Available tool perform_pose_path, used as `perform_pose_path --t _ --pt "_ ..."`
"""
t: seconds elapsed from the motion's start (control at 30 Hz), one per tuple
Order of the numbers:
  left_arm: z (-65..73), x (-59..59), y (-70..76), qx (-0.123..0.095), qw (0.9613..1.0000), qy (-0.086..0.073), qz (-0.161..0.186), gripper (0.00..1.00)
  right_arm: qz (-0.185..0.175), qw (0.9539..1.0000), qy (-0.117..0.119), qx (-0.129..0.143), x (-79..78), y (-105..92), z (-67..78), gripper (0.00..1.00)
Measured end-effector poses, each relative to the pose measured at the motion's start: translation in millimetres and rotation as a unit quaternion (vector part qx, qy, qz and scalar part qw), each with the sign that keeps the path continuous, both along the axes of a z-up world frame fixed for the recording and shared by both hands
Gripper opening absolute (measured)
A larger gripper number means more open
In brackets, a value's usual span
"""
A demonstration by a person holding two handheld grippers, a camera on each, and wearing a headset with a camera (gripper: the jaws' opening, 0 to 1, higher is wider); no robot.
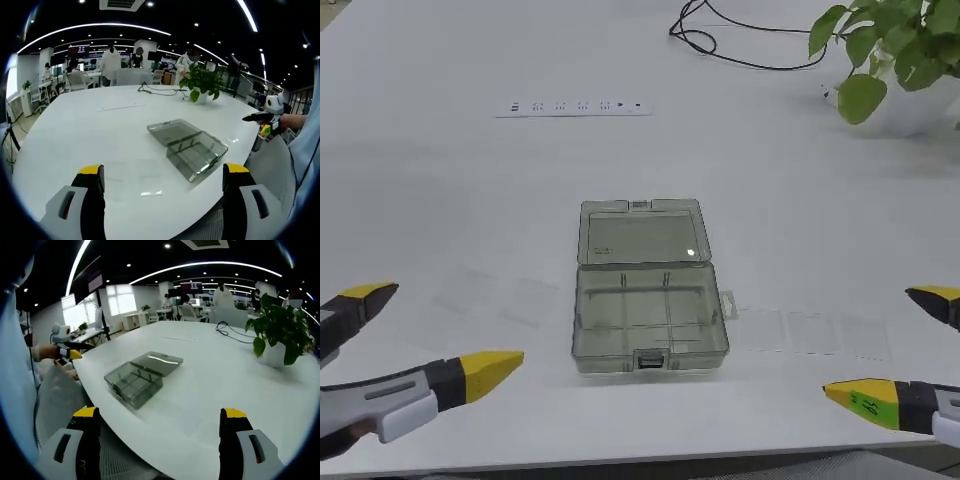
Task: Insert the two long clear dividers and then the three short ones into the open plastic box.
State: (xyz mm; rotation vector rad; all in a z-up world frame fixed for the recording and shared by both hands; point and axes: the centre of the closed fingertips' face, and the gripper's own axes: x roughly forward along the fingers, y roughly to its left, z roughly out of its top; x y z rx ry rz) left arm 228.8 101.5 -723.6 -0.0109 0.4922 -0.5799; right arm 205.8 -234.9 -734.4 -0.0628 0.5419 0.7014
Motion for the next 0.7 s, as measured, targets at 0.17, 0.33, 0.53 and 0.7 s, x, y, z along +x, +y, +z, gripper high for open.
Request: perform_pose_path --t 0.17,0.33,0.53,0.7 --pt "-2.0 -1.2 1.6 0.000 1.0000 0.003 0.002 1.00 0.000 1.0000 0.000 0.000 -0.4 -0.1 -0.9 1.00" --pt "-7.5 -3.3 3.0 0.002 1.0000 0.009 0.003 1.00 0.001 1.0000 0.001 0.001 -1.0 0.7 -2.3 1.00" --pt "-13.6 -4.9 3.5 0.001 0.9999 0.016 0.004 1.00 0.002 1.0000 0.004 0.002 -1.7 1.4 -3.2 1.00" --pt "-17.8 -5.6 4.1 0.001 0.9997 0.023 0.006 1.00 0.002 1.0000 0.004 0.002 -2.2 1.7 -3.2 1.00"
